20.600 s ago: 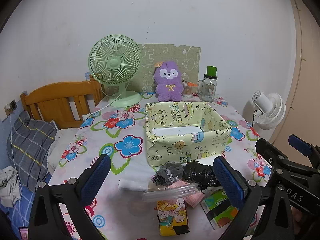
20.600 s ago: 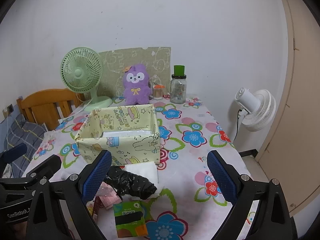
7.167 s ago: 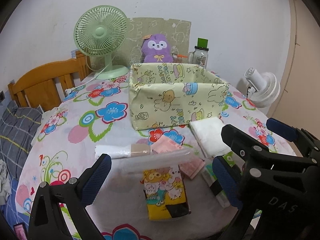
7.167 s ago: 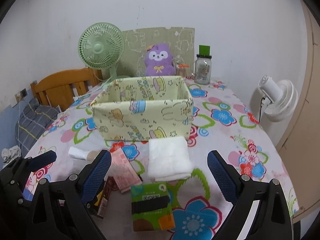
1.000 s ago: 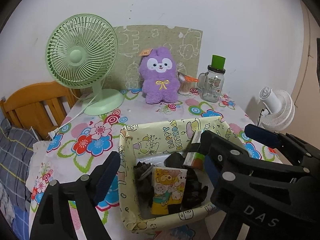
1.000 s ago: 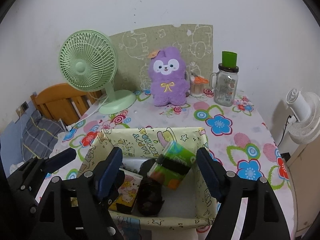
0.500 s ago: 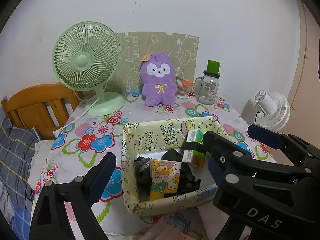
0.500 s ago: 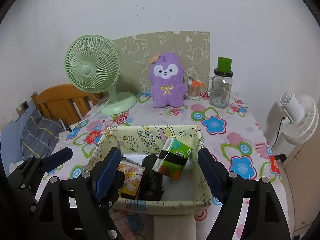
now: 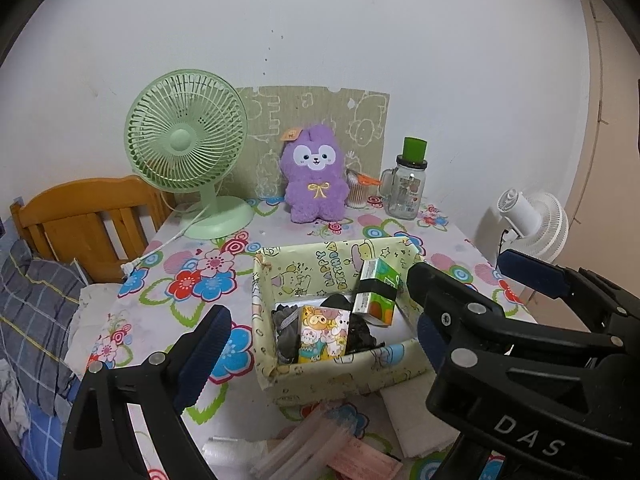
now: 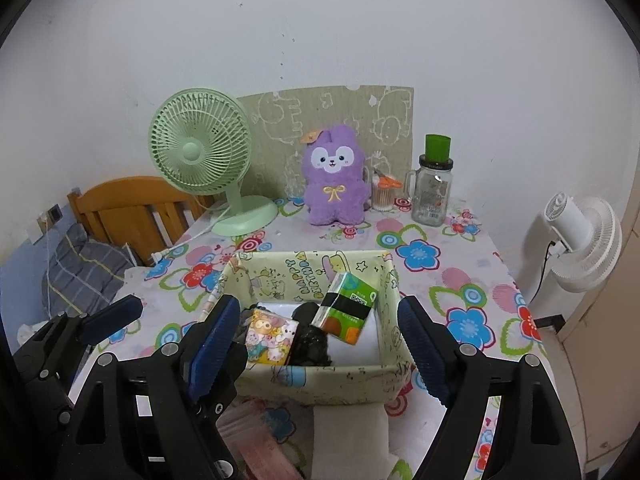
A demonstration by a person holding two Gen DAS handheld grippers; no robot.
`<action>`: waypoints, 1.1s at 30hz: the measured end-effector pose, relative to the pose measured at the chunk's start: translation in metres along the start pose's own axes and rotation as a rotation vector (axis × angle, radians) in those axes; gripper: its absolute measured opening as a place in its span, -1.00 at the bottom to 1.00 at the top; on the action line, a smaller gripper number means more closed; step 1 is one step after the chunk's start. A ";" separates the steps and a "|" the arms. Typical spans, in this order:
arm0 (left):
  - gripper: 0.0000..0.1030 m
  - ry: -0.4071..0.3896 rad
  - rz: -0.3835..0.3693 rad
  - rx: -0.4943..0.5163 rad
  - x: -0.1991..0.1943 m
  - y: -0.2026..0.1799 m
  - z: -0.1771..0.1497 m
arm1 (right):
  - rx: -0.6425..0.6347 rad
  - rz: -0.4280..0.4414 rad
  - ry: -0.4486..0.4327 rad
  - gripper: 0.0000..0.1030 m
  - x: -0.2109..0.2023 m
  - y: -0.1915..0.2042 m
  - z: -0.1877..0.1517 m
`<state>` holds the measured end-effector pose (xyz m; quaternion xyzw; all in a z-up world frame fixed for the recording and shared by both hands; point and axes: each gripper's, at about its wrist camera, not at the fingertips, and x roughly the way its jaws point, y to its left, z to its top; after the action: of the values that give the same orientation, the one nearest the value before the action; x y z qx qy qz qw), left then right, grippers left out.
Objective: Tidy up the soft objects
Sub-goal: 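Withdraw both tools from the box toward the straws and napkins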
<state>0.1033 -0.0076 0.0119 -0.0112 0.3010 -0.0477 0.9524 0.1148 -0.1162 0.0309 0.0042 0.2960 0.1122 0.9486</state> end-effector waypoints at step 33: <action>0.99 -0.052 -0.025 0.026 -0.068 -0.009 -0.033 | -0.009 -0.018 -0.035 0.78 -0.066 0.018 -0.037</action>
<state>0.0282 -0.0102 0.0239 -0.0040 0.2756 -0.0632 0.9592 0.0378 -0.1151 0.0387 -0.0008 0.2790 0.1050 0.9545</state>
